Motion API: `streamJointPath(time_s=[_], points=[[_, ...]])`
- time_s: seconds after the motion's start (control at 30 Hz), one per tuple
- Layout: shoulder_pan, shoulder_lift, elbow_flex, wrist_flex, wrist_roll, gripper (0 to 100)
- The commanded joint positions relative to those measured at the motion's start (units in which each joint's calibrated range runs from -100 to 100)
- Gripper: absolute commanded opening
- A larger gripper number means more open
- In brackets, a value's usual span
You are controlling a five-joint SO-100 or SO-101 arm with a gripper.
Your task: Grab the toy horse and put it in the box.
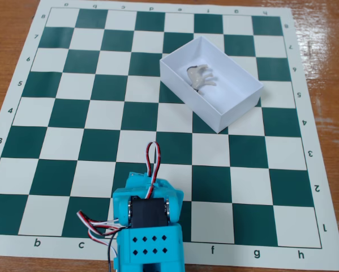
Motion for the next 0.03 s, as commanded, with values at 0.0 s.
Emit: streamJointPath(time_s=[0.0], points=[[0.1,-0.3,0.4,0.2,0.1,0]])
